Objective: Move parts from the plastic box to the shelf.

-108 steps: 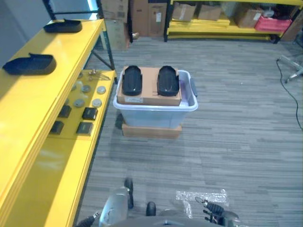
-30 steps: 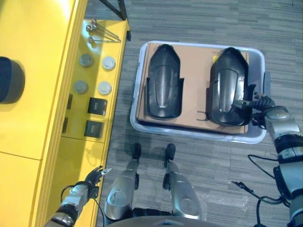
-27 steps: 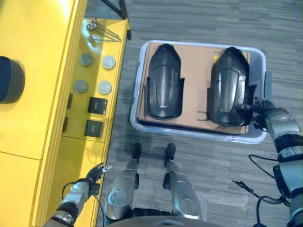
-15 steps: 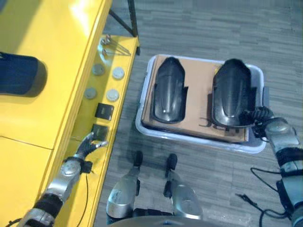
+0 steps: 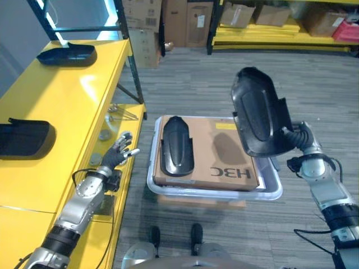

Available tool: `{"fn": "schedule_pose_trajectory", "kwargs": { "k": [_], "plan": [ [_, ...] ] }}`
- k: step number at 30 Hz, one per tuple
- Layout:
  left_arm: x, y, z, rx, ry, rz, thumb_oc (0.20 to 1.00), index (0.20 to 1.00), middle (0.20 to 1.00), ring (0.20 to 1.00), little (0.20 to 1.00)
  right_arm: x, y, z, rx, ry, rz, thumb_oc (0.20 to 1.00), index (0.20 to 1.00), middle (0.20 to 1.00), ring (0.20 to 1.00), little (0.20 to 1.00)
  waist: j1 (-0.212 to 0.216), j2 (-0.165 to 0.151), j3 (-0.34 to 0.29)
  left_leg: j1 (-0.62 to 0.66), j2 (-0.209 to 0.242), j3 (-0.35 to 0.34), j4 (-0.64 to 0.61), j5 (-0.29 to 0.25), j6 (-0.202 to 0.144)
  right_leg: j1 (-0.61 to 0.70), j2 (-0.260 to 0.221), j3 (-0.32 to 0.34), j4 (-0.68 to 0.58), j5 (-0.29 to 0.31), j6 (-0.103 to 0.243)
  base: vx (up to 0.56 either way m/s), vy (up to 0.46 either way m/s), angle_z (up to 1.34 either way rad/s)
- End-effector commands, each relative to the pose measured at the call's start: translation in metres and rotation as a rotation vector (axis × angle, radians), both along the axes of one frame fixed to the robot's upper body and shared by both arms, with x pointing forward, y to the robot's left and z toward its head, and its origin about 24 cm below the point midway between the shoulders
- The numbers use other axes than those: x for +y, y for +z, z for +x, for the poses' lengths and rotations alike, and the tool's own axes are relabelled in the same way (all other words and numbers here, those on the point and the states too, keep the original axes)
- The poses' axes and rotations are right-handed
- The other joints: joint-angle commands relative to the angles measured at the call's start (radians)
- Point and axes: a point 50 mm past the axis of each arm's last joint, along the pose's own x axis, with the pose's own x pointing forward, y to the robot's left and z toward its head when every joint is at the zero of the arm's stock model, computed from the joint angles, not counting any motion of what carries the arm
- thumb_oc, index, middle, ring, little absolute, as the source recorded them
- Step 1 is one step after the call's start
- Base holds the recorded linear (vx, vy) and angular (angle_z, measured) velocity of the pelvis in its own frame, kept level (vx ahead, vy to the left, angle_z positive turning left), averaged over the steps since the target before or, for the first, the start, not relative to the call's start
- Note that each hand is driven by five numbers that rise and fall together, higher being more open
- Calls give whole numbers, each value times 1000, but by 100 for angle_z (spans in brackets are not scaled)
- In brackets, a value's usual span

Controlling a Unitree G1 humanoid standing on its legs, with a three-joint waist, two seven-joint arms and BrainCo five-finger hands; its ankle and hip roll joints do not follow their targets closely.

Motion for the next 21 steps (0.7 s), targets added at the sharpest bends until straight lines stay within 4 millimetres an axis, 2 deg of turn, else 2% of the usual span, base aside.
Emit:
{"fn": "schedule_pose_trajectory", "kwargs": {
  "k": [1,2,7,8,11,13,21],
  "plan": [
    [-8,21,7,-83,-59,-98,1000,1000,1000,1000,1000,26,51,5,-313,139,-132,200,200,200,200,200,22,-22,-45,18,36,68,-8,-28,-17,65,-21,-37,-4,-76,50,0,0,0],
    [-23,29,11,-91,-115,-164,1000,1000,1000,1000,1000,40,64,2,-400,207,-183,200,200,200,200,200,11,-28,-58,24,34,73,-8,-35,-14,68,-20,-30,-4,-77,52,0,0,0],
    [-43,34,17,-86,-147,-195,1000,1000,1000,1000,1000,59,79,3,-469,295,-167,200,200,200,200,200,-3,-33,-74,34,32,82,-8,-45,-9,71,-16,-13,-4,-78,54,9,5,-4],
    [-52,35,21,-73,-150,-225,1000,1000,1000,1000,1000,70,84,2,-506,346,-157,200,200,200,200,200,-12,-37,-83,41,31,90,-8,-52,-8,74,-16,-9,-4,-81,54,21,13,-6],
    [-60,36,25,-64,-145,-219,1000,1000,1000,1000,1000,83,91,4,-545,398,-136,200,200,200,200,200,-17,-40,-88,47,30,96,-8,-56,-4,78,-14,-3,-4,-84,52,20,15,-8],
    [-69,39,31,-69,-143,-213,1000,1000,1000,1000,1000,102,99,3,-599,471,-109,200,200,200,200,200,-22,-41,-93,56,27,102,-8,-63,2,83,-12,2,-4,-87,51,21,10,-18],
    [-90,50,38,-103,-214,-283,1000,1000,1000,1000,1000,129,100,4,-594,605,-34,200,200,200,200,200,-34,-42,-102,69,25,107,-8,-75,6,88,-11,12,-4,-90,53,19,3,-6]
  ]
}}
